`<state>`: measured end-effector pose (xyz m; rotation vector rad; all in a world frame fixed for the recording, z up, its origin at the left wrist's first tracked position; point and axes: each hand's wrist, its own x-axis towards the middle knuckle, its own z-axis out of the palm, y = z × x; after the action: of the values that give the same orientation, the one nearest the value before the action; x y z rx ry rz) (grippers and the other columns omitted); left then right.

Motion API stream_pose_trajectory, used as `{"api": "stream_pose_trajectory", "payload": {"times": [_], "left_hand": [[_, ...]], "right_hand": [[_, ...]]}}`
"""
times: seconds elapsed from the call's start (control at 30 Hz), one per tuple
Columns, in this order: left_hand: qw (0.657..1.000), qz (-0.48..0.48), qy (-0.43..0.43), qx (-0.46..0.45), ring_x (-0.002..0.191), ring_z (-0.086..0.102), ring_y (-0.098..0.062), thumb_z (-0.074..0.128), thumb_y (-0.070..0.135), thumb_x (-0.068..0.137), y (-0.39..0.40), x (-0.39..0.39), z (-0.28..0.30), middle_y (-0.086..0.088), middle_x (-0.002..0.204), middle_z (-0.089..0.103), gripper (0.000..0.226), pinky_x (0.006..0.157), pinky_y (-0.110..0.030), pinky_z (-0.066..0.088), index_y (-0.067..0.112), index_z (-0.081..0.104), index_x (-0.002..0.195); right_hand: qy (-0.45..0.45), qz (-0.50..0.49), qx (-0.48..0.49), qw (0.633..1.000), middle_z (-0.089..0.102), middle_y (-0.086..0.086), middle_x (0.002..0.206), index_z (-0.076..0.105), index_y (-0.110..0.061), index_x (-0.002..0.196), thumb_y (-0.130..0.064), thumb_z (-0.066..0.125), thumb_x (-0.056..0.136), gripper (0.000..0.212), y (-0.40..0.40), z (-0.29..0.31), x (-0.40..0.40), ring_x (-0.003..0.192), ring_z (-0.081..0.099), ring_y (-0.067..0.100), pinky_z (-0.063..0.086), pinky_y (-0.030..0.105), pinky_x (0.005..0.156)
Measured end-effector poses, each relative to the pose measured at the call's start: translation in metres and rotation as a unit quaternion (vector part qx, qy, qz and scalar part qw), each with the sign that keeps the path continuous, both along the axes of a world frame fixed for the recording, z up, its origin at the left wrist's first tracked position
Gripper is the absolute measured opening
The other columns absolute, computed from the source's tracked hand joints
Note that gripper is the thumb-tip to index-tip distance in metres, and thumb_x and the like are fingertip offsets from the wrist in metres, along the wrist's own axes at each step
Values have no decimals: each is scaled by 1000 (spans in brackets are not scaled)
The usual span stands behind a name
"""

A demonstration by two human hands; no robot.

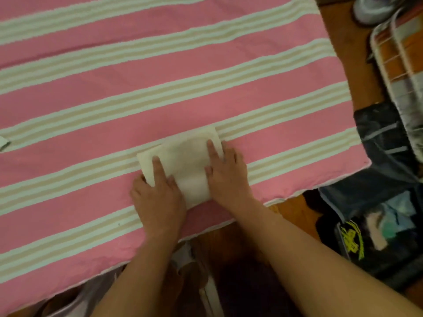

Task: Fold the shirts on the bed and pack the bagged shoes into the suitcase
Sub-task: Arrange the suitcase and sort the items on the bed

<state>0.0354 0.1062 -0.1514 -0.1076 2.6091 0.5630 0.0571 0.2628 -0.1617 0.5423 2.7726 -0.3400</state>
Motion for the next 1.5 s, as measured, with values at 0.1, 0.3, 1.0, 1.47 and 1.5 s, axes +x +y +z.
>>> {"api": "stream_pose_trajectory", "payload": {"times": [0.1, 0.3, 1.0, 1.47, 1.5], "left_hand": [[986, 28, -109, 126, 141, 36, -45, 45, 36, 107, 9, -15, 16, -14, 167, 18, 61, 111, -50, 35, 27, 19, 161], [976, -16, -106, 190, 145, 37, -25, 58, 41, 101, -7, -13, 60, 1, 161, 37, 55, 113, -41, 31, 29, 42, 153], [677, -422, -579, 167, 117, 66, -15, 81, -10, 76, 497, 593, -78, -1, 130, 67, 88, 91, -32, 57, 33, 42, 142], [813, -463, -318, 153, 100, 69, -30, 65, 25, 78, 655, 693, -255, -4, 109, 71, 45, 88, -40, 56, 16, 53, 121], [809, -492, -282, 157, 102, 65, -28, 57, 17, 84, 663, 699, -271, -4, 114, 66, 48, 89, -34, 51, 19, 47, 131]], "right_hand": [[-37, -98, -190, 976, 29, 12, 149, 22, -35, 157, -25, 55, 94, 72, -1, 16, -12, 128, 40, 31, 38, 40, 110], [-71, -223, -533, 813, 54, 4, 134, 52, -27, 146, -1, 66, 91, 62, 52, 81, 18, 112, 56, 20, 49, 23, 91], [-46, -207, -365, 907, 53, -6, 118, 63, -36, 123, -3, 69, 85, 51, 438, -13, 758, 112, 48, 9, 42, 30, 93], [30, -341, -300, 890, 58, 0, 125, 65, -40, 100, 9, 61, 80, 54, 606, -238, 868, 109, 58, 17, 49, 32, 95], [17, -350, -294, 889, 56, 1, 125, 63, -47, 93, 9, 57, 81, 57, 617, -255, 865, 104, 59, 20, 52, 39, 91]]}}
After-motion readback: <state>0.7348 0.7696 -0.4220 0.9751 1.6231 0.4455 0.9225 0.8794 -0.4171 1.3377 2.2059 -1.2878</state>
